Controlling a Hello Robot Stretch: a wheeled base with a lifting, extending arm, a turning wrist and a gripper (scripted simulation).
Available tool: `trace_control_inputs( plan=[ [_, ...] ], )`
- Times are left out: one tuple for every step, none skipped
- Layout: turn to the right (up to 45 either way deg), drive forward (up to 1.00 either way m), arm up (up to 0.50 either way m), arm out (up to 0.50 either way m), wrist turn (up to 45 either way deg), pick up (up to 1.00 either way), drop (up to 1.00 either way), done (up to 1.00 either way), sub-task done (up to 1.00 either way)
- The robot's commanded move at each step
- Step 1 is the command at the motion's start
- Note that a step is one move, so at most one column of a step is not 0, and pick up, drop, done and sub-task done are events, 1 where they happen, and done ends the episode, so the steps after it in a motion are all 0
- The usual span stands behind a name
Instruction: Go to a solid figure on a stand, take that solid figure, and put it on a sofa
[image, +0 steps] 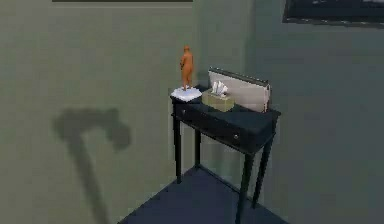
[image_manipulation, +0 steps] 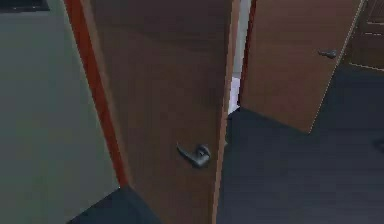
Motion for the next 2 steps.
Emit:
trace_control_inputs(
  plan=[
    [45.0, 0.0, 0.0, 0.0, 0.0, 0.0, 0.0, 0.0, 0.0],
    [12.0, 0.0, 0.0, 0.0, 0.0, 0.0, 0.0, 0.0, 0.0]
  ],
)
